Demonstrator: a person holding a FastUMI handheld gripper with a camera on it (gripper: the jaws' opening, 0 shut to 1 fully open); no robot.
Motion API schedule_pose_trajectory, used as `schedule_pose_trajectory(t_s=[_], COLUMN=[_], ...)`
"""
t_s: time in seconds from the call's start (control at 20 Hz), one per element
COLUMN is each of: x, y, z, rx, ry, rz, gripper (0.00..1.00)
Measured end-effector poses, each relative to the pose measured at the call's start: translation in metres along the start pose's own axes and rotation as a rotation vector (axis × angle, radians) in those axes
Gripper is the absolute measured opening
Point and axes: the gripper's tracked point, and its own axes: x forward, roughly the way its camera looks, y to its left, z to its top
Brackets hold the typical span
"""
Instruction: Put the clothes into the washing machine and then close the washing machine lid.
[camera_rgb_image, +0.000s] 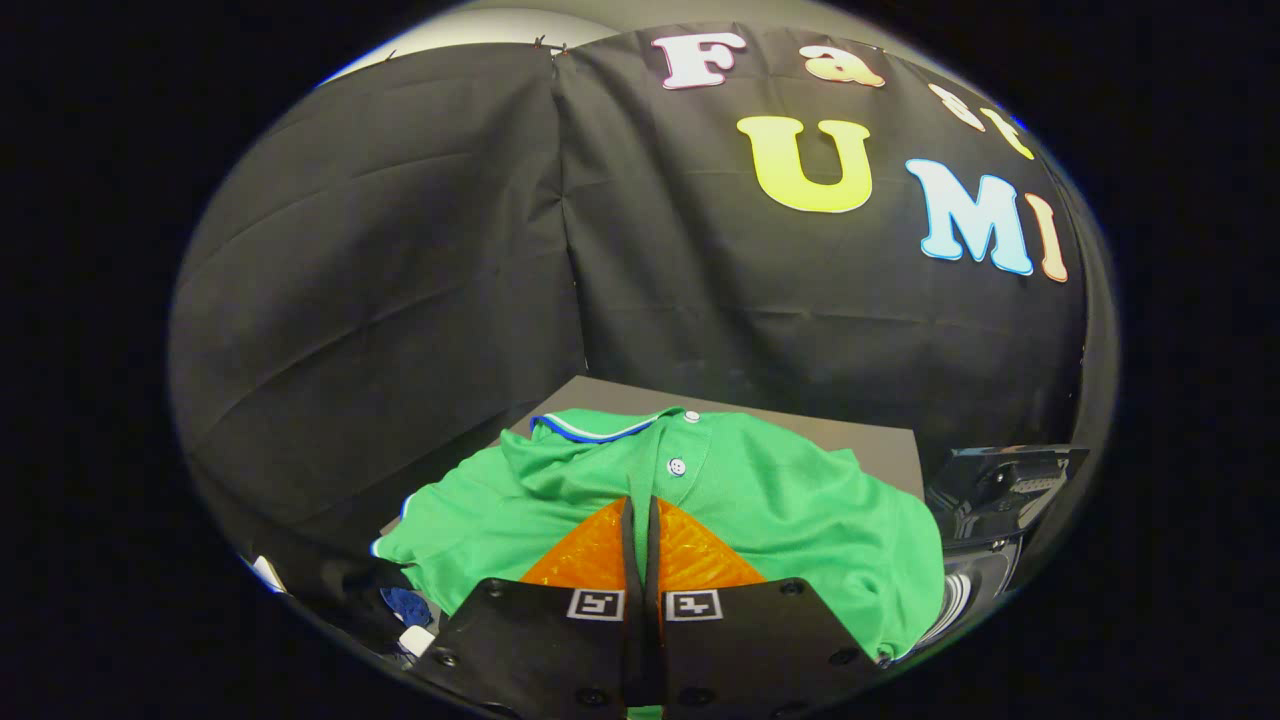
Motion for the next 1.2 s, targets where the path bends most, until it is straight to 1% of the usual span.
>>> schedule_pose_trajectory(t_s=[0.3,0.5,0.85,1.2], x=[-0.036,-0.056,-0.089,-0.112], y=[-0.025,-0.053,-0.129,-0.200], z=[0.029,0.041,0.051,0.040], rx=[0.007,0.039,0.075,0.097], ry=[-0.104,-0.132,-0.180,-0.192], rz=[0.011,0.001,-0.079,-0.158], gripper=[0.01,0.01,0.01,0.01])
